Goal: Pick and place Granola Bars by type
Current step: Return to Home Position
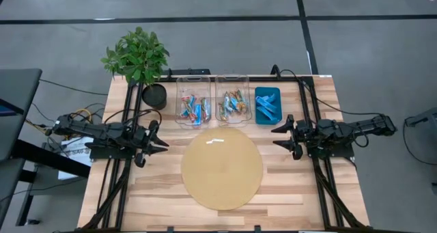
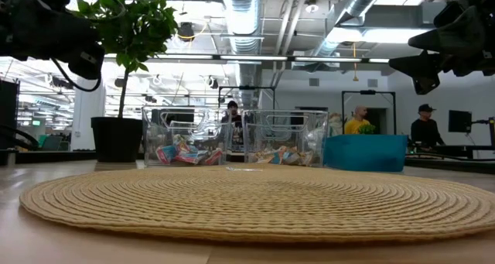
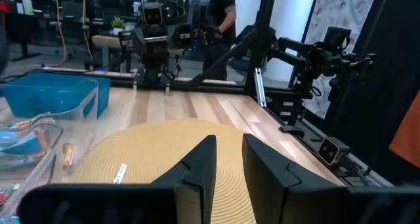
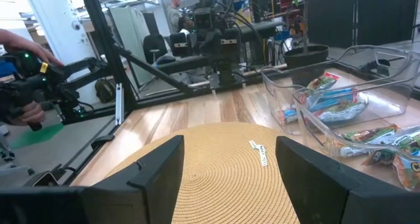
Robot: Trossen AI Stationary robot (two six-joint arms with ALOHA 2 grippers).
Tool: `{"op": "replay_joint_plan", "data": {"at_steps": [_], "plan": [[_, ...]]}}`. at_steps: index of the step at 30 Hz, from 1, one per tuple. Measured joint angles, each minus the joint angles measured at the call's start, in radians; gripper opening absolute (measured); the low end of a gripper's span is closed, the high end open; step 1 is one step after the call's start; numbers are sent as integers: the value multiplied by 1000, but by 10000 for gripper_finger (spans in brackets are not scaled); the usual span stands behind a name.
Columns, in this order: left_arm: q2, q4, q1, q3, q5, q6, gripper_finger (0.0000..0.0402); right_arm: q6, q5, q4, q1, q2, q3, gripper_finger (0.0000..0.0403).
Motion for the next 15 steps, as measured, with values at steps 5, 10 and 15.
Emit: {"op": "replay_joint_plan", "data": {"at_steps": [5, 10, 15], "plan": [[0, 0, 0, -1, 0, 0, 67, 0, 0, 0, 0, 0, 0, 235], [0, 0, 0, -1, 1, -4, 67, 0, 0, 0, 0, 0, 0, 235], [0, 0, 0, -2, 1, 6, 67, 0, 0, 0, 0, 0, 0, 235]]}}
